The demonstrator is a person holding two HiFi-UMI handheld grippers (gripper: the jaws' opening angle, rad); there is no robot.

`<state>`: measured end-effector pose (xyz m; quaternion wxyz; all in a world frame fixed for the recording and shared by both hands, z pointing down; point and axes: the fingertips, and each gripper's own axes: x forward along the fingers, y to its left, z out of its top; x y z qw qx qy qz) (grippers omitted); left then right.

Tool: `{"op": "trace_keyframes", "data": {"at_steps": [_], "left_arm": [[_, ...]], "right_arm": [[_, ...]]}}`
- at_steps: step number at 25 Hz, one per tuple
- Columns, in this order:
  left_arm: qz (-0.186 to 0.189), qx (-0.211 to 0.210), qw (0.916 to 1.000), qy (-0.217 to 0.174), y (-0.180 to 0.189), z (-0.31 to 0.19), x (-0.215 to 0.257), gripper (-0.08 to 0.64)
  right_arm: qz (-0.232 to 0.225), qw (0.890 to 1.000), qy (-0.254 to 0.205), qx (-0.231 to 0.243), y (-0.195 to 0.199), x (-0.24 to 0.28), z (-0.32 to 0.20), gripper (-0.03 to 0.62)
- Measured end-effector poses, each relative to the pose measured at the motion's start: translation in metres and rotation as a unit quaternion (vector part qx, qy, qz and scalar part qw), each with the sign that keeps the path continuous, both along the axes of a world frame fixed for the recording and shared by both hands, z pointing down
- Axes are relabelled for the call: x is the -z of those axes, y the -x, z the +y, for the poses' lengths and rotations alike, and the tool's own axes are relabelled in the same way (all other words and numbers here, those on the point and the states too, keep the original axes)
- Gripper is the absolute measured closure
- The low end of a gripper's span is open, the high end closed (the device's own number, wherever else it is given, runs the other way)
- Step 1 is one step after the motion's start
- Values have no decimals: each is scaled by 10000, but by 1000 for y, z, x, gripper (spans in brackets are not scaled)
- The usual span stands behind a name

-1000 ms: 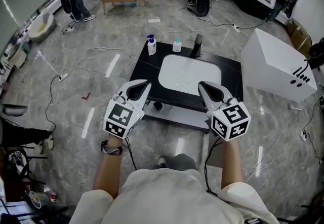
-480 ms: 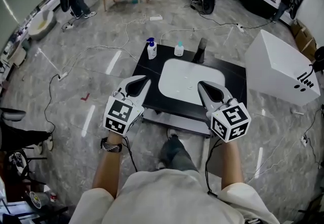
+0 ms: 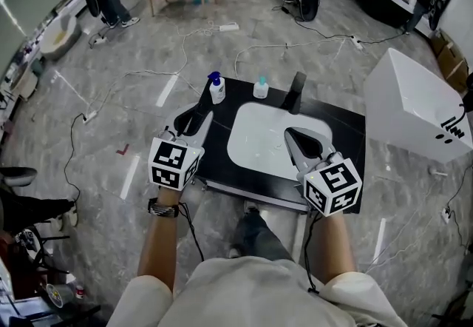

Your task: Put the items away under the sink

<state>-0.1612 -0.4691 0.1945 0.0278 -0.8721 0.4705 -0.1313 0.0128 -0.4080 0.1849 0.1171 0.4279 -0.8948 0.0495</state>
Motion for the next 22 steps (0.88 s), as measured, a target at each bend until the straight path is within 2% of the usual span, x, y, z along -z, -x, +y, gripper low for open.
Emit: {"op": "trace_keyframes", "data": {"at_steps": [6, 11, 15, 22], "left_arm": [[208, 288, 9993, 81, 8, -58, -30, 449], [315, 488, 9979, 295, 13, -105, -54, 400], [481, 529, 9962, 493, 16, -132, -76, 385], [503, 587, 9945, 710, 14, -182, -109, 347]], "right_arm": [[4, 9999, 167, 34, -8, -18, -40, 586], [-20, 9994, 329, 33, -12, -34, -71, 586], [-111, 9988, 472, 14, -10, -50, -89, 586], [-168, 9976, 672, 66, -7, -74, -133, 586]]}}
